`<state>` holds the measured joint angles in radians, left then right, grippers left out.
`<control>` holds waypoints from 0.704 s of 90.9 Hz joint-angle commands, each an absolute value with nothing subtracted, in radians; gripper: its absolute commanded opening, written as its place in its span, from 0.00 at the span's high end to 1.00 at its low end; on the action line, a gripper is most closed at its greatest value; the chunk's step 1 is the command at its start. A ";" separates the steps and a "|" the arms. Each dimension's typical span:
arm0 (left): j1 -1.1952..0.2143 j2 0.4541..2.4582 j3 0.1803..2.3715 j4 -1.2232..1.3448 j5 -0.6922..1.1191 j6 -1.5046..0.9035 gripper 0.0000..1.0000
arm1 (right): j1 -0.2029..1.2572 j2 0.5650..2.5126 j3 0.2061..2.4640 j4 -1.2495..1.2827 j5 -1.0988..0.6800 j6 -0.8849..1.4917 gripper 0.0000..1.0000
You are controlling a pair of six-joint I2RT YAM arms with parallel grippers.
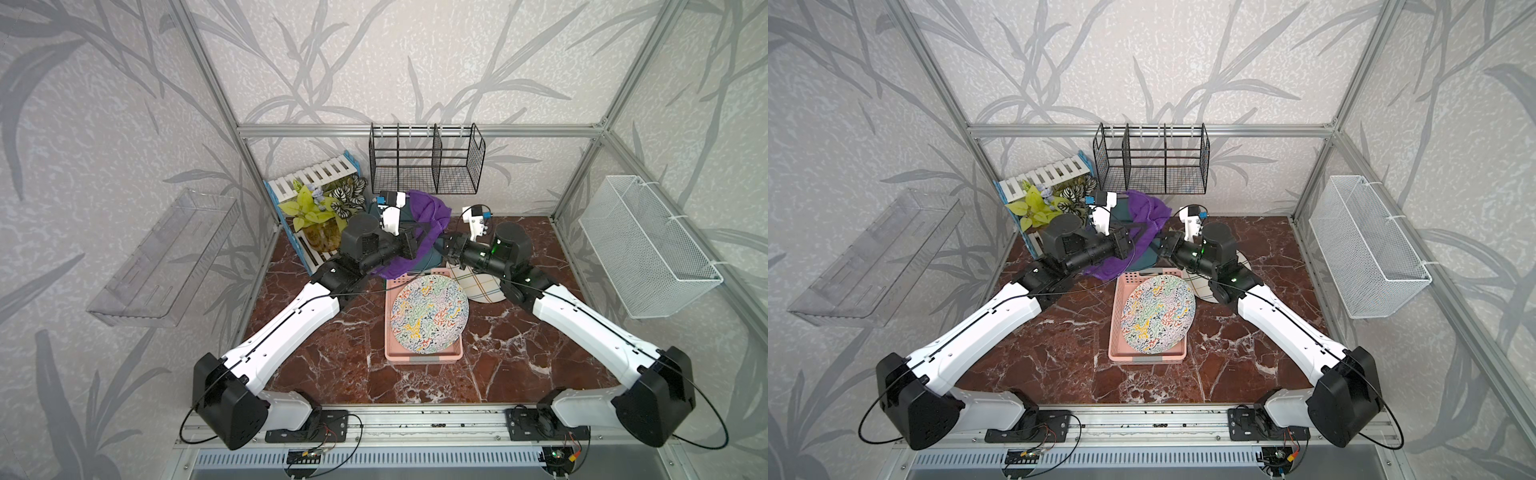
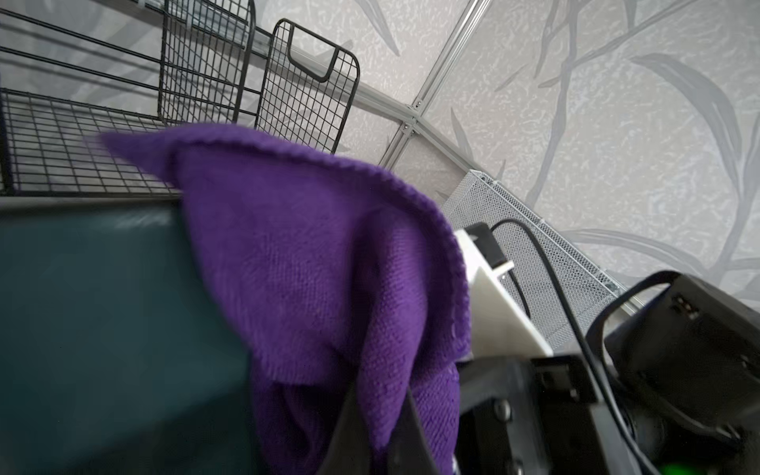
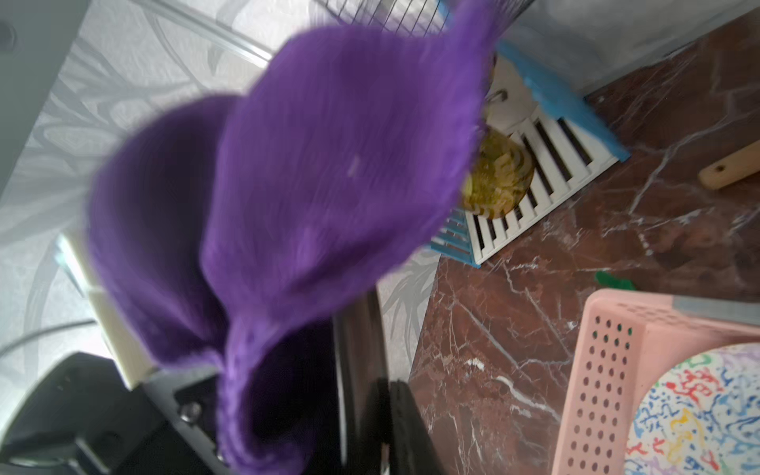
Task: Wipe the wet plate dry
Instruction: Wipe the plate with towel.
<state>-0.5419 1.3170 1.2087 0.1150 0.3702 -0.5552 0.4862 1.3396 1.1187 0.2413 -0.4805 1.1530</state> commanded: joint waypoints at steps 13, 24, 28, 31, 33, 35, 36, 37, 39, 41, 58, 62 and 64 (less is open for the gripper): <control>-0.258 1.186 0.990 0.689 0.597 -1.177 1.00 | 0.263 1.177 1.041 0.837 -0.530 1.453 1.00; -0.264 1.235 0.973 0.998 0.608 -1.489 1.00 | 0.293 1.198 1.035 0.966 -0.549 1.528 1.00; -0.273 1.261 0.971 1.122 0.583 -1.610 1.00 | 0.315 1.213 1.041 1.002 -0.545 1.543 1.00; -0.283 1.285 0.972 1.220 0.553 -1.688 1.00 | 0.330 1.222 1.052 1.016 -0.544 1.550 1.00; -0.291 1.297 0.974 1.265 0.531 -1.734 1.00 | 0.341 1.233 1.058 1.022 -0.545 1.551 1.00; -0.297 1.310 0.978 1.303 0.507 -1.777 1.00 | 0.352 1.240 1.066 1.026 -0.546 1.551 1.00; -0.301 1.315 0.980 1.316 0.495 -1.794 1.00 | 0.356 1.245 1.069 1.029 -0.545 1.551 1.00; -0.305 1.319 0.982 1.332 0.485 -1.813 1.00 | 0.362 1.249 1.072 1.032 -0.546 1.551 1.00; -0.313 1.330 0.987 1.352 0.466 -1.841 1.00 | 0.371 1.258 1.080 1.038 -0.546 1.550 1.00; -0.320 1.340 0.993 1.367 0.452 -1.863 1.00 | 0.381 1.267 1.087 1.043 -0.546 1.551 1.00; -0.386 1.399 1.032 1.405 0.373 -1.951 1.00 | 0.485 1.354 1.139 1.085 -0.552 1.552 1.00; -0.399 1.409 1.032 1.430 0.354 -1.965 1.00 | 0.505 1.372 1.145 1.067 -0.550 1.546 1.00; -0.404 1.413 1.033 1.443 0.348 -1.971 1.00 | 0.514 1.378 1.146 1.055 -0.548 1.540 1.00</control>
